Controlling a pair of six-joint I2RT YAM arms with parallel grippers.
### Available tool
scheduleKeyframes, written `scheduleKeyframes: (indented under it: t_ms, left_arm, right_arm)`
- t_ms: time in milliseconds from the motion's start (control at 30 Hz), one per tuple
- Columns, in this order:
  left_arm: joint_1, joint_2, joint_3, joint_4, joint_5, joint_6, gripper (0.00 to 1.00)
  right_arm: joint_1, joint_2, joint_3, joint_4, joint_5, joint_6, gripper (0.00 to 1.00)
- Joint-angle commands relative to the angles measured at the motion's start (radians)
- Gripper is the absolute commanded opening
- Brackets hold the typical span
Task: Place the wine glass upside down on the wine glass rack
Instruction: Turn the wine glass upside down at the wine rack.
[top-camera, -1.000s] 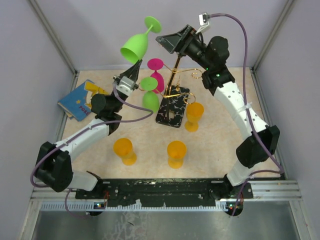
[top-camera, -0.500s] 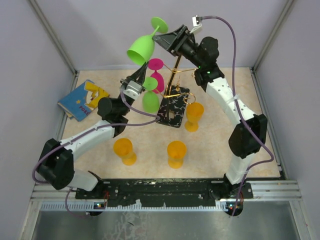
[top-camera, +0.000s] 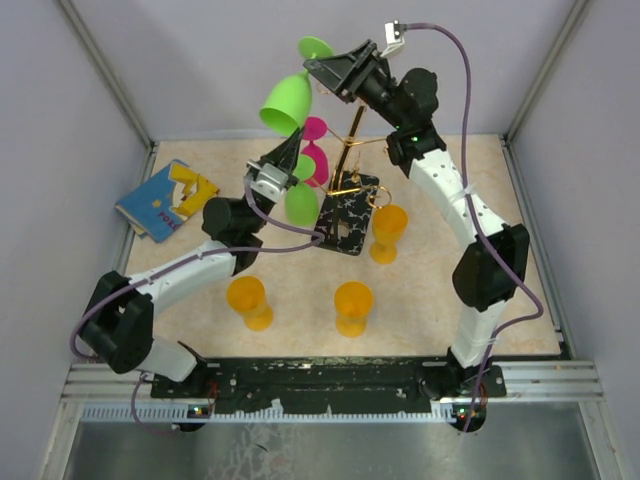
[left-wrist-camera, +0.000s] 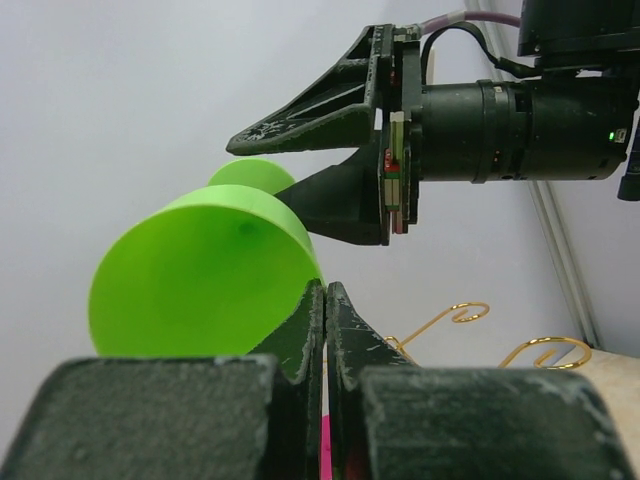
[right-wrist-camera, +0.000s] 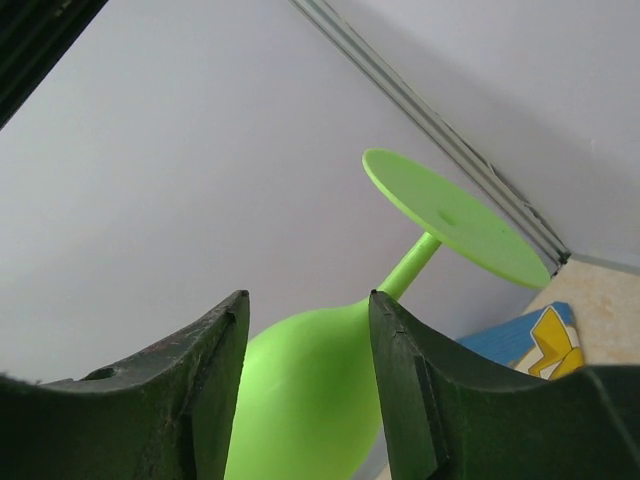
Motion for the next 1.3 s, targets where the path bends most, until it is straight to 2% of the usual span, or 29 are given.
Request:
scheduleKeyframes:
  t_ms: [0,233,700,1033,1267]
  left_arm:
    - [-0.024,0.015,0.027,0.054,0.012,-0.011,0.0]
    - [-0.03,0.024,0.038,0.067,-0.016,0.038,0.0]
    - [-0.03,0.021,0.018,0.088,-0.103,0.139,0.0]
    - [-0.043,-0.003,0.009,0.066,-0.067,0.099,0.0]
    - [-0.069,-0.001,0.017,0.07,-0.066,0.135,0.0]
  right_arm:
    - [0.001,0.012,0.056,0.012,-0.01,0.012,0.51]
    - [0.002,0.002,0.05,-0.046,-0.019,-0.018,0.47]
    - [0.002,-0.088,0.013,-0.111,0.012,-0.131,0.46]
    - [0.002,-0.078,-0.003,-0.1,0.013,-0.1,0.46]
    - [0.002,-0.069,-0.001,-0.117,0.008,-0.085,0.46]
